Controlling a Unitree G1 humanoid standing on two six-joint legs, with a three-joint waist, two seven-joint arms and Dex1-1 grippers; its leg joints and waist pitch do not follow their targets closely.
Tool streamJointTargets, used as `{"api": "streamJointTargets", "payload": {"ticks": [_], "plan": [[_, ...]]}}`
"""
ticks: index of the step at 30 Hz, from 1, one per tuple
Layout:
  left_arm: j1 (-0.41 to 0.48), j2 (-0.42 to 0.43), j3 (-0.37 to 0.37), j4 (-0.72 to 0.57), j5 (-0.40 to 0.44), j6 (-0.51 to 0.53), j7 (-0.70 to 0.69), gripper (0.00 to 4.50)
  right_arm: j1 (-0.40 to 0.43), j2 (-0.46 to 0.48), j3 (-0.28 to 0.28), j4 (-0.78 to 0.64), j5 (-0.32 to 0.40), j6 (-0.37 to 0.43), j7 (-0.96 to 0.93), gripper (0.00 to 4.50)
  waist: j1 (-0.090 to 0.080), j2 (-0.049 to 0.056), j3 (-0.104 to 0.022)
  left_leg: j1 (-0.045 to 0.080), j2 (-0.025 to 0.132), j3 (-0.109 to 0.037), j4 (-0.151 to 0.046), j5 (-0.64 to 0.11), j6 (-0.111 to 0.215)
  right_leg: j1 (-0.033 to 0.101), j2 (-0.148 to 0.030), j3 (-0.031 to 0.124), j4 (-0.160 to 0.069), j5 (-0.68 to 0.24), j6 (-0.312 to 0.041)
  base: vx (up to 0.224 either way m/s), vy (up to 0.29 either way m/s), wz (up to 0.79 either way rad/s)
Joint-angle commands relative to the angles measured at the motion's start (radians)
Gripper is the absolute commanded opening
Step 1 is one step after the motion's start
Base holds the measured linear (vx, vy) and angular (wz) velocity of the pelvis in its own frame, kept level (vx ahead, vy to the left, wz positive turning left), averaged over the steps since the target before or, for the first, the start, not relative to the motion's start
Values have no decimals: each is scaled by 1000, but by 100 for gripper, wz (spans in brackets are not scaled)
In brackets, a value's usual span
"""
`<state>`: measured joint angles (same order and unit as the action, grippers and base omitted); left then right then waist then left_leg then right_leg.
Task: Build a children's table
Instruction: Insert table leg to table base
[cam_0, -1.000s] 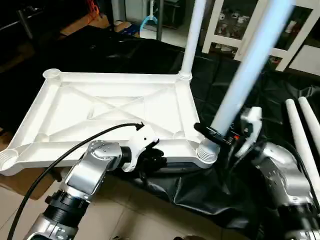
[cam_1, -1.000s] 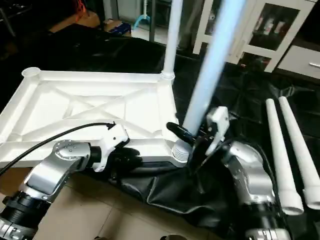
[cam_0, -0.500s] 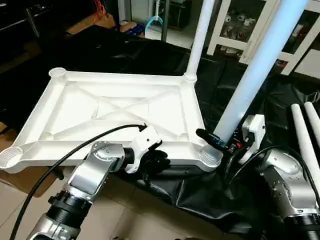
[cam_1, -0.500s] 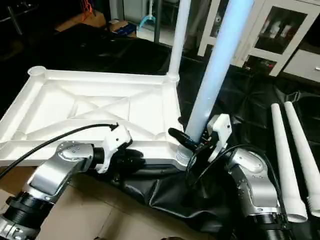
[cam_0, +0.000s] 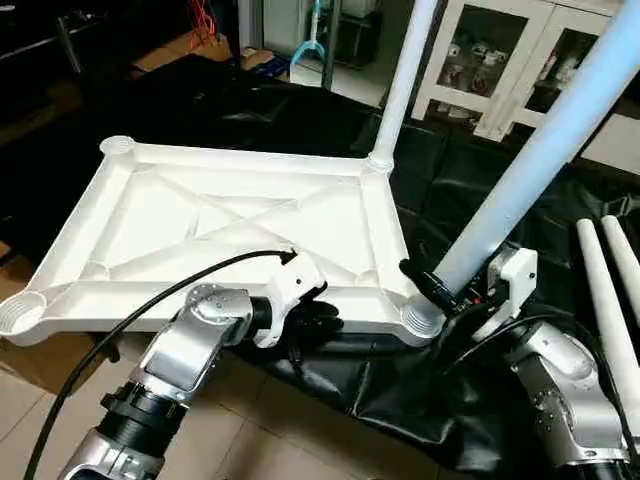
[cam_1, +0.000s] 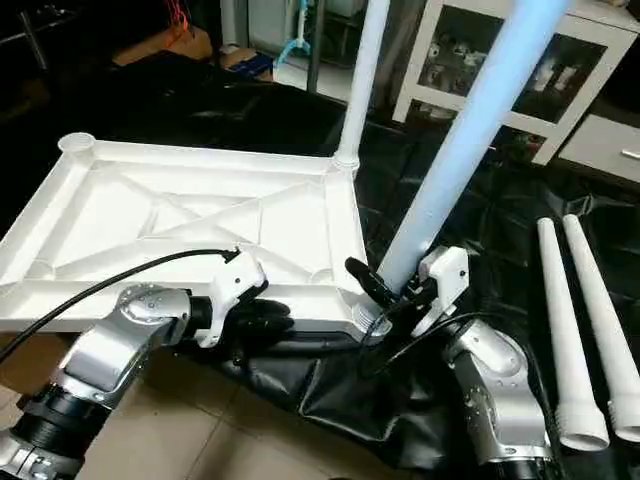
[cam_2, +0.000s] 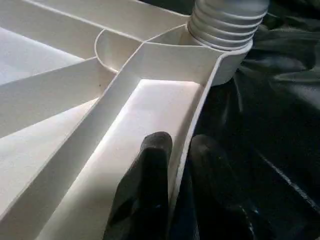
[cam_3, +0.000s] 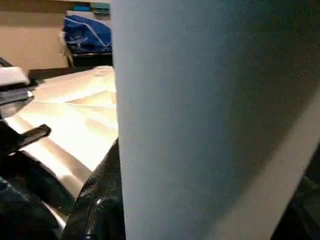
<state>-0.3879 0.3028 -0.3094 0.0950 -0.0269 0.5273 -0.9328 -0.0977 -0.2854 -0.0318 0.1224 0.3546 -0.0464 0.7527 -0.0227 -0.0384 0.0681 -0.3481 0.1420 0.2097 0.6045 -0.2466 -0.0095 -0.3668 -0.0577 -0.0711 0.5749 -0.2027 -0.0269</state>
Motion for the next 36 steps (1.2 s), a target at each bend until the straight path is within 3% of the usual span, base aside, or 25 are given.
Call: {"api": "streamJointTargets", "payload": {"ticks": [1, 3, 5, 9, 12, 16, 17, 19, 21, 25, 27, 29, 32, 36], "plan": [[-28, -11, 57, 8, -1, -15, 89, 50, 71, -5, 46, 138, -96, 88, -40, 179, -7, 14, -14, 13, 122, -72, -118, -344, -39, -6, -121, 82, -88, -389, -179, 0, 0, 0], [-30, -14, 56, 10, -2, -21, 93, 43, 54, -4, 40, 143, -89, 101, -58, 178, -8, 13, -15, 14, 122, -73, -118, -348, -41, -8, -120, 85, -87, -385, -179, 0, 0, 0], [-28, -15, 53, 10, 0, -25, 94, 39, 51, -3, 37, 144, -83, 102, -59, 177, -10, 15, -19, 6, 122, -74, -119, -317, -34, -1, -121, 85, -82, -335, -190, 0, 0, 0], [-19, 2, 24, 12, 29, -59, 90, 26, 47, -3, 35, 146, -82, 103, -72, 177, -7, 16, -20, 7, 121, -68, -115, -284, -16, 0, -121, 87, -81, -291, -204, 0, 0, 0], [-16, 53, -34, 13, 71, -96, 53, 17, 45, -3, 37, 154, -90, 101, -95, 177, -5, 17, -24, 7, 123, -69, -115, -255, -6, 4, -121, 86, -76, -256, -212, 0, 0, 0], [-22, 83, -62, 3, 67, -88, -4, 6, 42, -5, 36, 162, -90, 99, -103, 177, -10, 19, -24, 7, 122, -67, -116, -252, -15, 7, -119, 84, -71, -230, -226, 0, 0, 0], [-29, 82, -60, 12, 67, -98, -1, 0, 40, -5, 37, 164, -89, 98, -105, 177, -9, 28, -27, 8, 122, -68, -116, -254, -20, 8, -119, 85, -69, -225, -230, 0, 0, 0], [-43, 66, -44, 32, 61, -100, 21, 0, 37, -6, 36, 165, -88, 98, -107, 177, -13, 25, -29, 8, 122, -66, -115, -242, -23, 9, -117, 83, -66, -181, -241, 0, 0, 0], [-71, 41, -21, 61, 44, -98, 56, 47, 36, -6, 36, 167, -86, 95, -108, 177, -12, 30, -29, 12, 121, -63, -113, -246, -23, 7, -116, 84, -66, -174, -251, 0, 0, 0], [-100, 26, -19, 72, 13, -73, 38, 75, 39, -6, 37, 166, -84, 93, -111, 177, -5, 29, -27, 16, 120, -63, -112, -308, -36, 2, -119, 87, -79, -284, -235, 0, 0, 0], [-107, 25, -24, 80, 16, -74, 34, 96, 39, -6, 39, 167, -84, 92, -112, 177, -2, 31, -29, 15, 120, -65, -111, -305, -35, 4, -121, 87, -80, -304, -226, 0, 0, 0], [-114, 28, -36, 87, 15, -67, 13, 113, 41, -5, 42, 167, -85, 90, -112, 177, -1, 38, -32, 14, 119, -66, -111, -291, -35, 6, -119, 86, -78, -285, -225, 0, 0, 0], [-128, 42, -66, 95, 32, -38, -11, 127, 40, -1, 43, 167, -85, 84, -119, 177, -3, 38, -38, 12, 120, -66, -112, -261, -29, 11, -116, 83, -70, -223, -234, 0, 0, 0], [-151, 40, -96, 123, 59, -42, 9, 170, 44, 2, 46, 169, -86, 78, -123, 177, -2, 43, -51, 7, 117, -62, -102, -173, 5, 22, -118, 81, -57, -108, -262, 0, 0, 0]]}}
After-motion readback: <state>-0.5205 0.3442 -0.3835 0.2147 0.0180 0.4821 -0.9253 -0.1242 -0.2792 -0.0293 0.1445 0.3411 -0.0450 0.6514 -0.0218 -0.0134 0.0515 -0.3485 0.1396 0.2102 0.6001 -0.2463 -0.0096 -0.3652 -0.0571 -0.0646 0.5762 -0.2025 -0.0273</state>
